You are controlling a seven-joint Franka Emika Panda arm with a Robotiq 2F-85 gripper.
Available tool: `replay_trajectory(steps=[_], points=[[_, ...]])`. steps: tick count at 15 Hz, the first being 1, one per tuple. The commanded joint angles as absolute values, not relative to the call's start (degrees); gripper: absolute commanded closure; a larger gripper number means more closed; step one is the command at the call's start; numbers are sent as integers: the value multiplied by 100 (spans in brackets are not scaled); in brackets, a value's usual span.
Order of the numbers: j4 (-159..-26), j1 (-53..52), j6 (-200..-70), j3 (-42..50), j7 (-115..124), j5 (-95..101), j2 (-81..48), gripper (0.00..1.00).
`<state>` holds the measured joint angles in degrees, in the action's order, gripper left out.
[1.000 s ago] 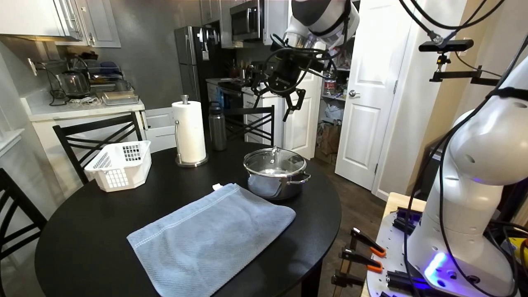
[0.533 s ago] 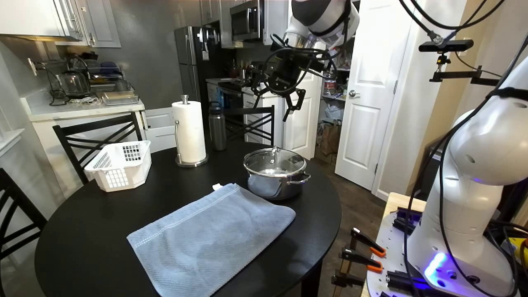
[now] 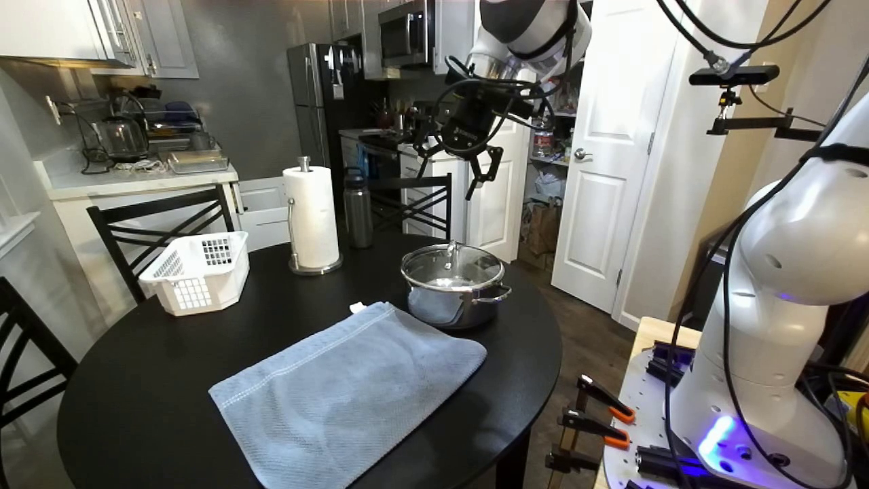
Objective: Remove the lid from the pot
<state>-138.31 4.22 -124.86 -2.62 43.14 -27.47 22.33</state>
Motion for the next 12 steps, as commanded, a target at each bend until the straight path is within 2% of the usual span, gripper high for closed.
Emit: replay_trajectory(steps=[1, 4, 9, 12], points=[[-13823, 377, -12478, -217, 4333, -2721, 2232, 0], [-13768, 428, -12632, -181, 4418, -2795, 2114, 0], [-13827, 565, -14217, 7, 4791, -3013, 1592, 0], [-13826, 626, -14709, -11, 5203, -2685, 1160, 0]])
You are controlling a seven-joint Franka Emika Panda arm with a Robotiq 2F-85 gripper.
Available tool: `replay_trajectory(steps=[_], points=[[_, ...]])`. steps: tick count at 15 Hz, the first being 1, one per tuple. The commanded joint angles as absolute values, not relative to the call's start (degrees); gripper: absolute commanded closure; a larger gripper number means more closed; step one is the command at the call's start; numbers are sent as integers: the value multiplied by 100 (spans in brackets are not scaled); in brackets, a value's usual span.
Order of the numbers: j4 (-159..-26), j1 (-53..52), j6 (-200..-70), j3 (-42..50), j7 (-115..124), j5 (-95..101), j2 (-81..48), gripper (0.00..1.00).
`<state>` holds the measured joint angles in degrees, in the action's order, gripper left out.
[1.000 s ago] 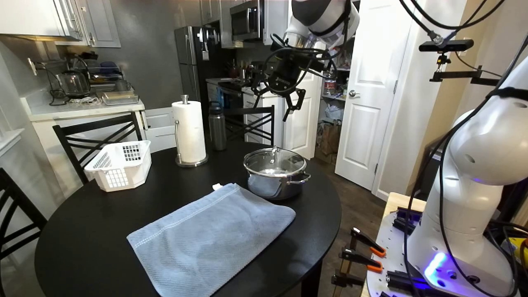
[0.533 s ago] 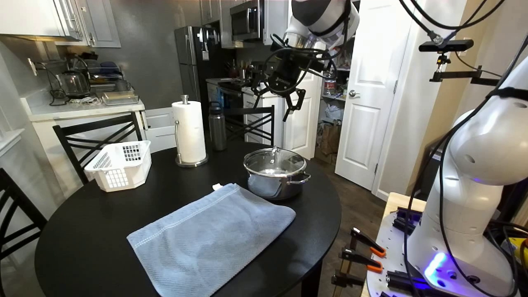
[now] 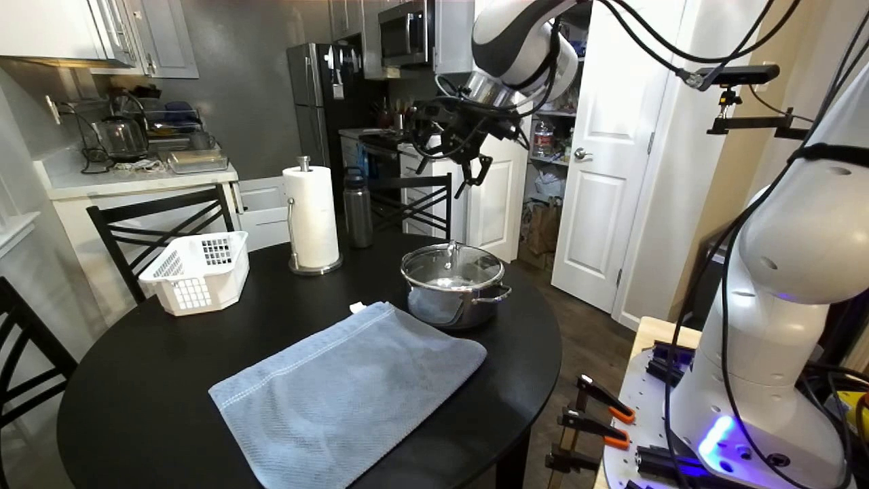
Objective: Remove the lid from the pot
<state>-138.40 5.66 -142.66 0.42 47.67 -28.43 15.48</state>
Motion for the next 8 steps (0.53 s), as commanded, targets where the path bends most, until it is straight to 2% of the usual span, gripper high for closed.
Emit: replay_trajectory(steps=[1, 8], points=[[-13810, 640, -14720, 0, 5341, -2589, 1022, 0], [-13767, 758, -14567, 245, 6583, -1578, 446, 0]])
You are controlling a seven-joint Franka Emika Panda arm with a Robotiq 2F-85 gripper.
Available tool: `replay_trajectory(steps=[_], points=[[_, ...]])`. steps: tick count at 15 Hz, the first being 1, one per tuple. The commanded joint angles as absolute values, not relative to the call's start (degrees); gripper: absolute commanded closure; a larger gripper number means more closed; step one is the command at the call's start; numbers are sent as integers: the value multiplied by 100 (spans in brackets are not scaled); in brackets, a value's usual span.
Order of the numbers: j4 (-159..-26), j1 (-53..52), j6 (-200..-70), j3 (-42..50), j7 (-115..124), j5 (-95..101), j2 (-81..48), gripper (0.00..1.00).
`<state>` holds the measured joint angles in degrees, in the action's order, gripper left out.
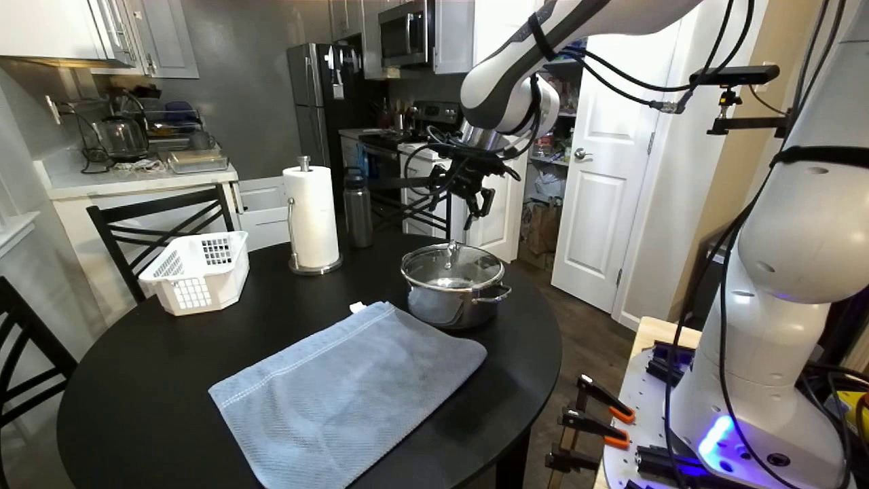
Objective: Remove the lid from the pot
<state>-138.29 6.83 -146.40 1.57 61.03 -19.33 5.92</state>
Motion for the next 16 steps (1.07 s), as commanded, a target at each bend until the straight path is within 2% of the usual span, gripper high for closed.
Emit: replay_trajectory(steps=[1, 16], points=[[-13760, 755, -14534, 294, 6661, -1489, 402, 0], [-13238, 701, -14220, 641, 6498, -1760, -423, 0]])
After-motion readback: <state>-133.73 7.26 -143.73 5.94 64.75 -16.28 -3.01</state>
